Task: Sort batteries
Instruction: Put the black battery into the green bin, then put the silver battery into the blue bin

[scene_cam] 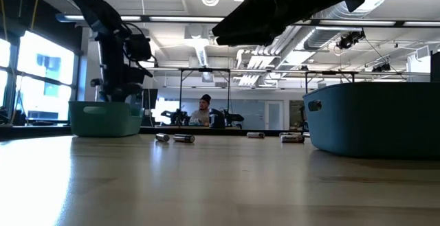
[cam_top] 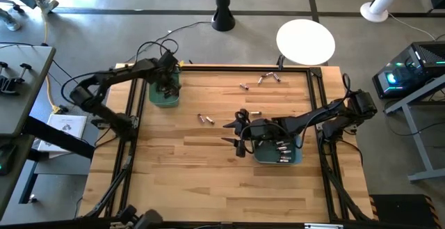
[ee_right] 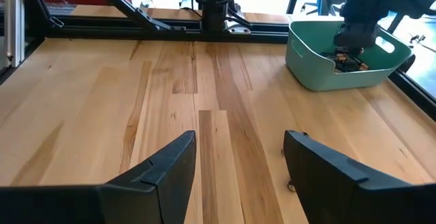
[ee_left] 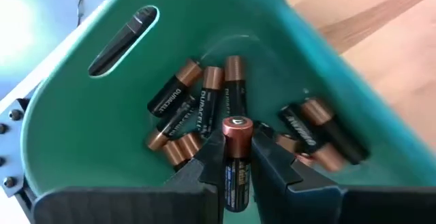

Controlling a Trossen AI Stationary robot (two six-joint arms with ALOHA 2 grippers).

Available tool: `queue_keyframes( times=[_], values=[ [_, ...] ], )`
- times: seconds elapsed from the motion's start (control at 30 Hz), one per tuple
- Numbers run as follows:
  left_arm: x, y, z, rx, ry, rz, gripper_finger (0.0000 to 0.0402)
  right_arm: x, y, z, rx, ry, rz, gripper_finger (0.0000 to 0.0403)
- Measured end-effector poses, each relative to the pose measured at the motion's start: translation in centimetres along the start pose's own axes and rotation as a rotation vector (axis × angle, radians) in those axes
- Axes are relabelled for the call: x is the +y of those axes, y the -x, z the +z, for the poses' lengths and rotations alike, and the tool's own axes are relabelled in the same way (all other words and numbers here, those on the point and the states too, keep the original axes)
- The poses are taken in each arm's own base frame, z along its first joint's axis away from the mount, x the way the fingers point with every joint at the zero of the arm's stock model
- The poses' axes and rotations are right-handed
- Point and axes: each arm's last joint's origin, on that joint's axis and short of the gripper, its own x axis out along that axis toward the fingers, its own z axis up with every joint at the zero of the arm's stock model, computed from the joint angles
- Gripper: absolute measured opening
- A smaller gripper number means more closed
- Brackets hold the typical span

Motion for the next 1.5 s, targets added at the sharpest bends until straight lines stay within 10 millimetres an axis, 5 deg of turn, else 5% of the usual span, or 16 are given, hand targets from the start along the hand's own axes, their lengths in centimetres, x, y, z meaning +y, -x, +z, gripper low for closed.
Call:
queue_keyframes(
  times=[0.2,0.43,0.6,0.8,1.07,1.27,1.5],
  values=[
    [-0.1,-1.3,0.2,0.024,-0.062,0.020,0.0047,0.0,0.0,0.0,0.001,-0.002,0.000,0.0216],
    [0.0,-1.1,0.6,-0.016,-0.101,0.047,0.0119,-0.1,0.0,0.0,-0.001,-0.025,-0.003,0.0216],
    [0.7,1.4,1.1,-0.068,-0.059,0.075,0.0159,-1.0,-0.8,-0.5,0.017,-0.052,-0.033,0.0216],
    [0.0,6.7,0.4,-0.241,-0.037,0.047,0.0162,-2.9,-4.3,-3.4,0.033,-0.107,-0.034,0.0216],
    [-3.4,11.9,-3.0,-0.515,-0.090,-0.098,0.0157,-4.8,-9.3,-6.4,-0.052,-0.169,-0.124,0.0216],
    [-7.4,12.2,-6.6,-0.649,-0.139,-0.313,0.0157,-5.8,-13.0,-6.6,0.142,-0.178,-0.201,0.0215],
    [-11.2,11.4,-10.1,-0.748,-0.242,-0.514,0.0156,-6.5,-14.7,-7.3,0.343,-0.216,-0.290,0.0199]
  ],
)
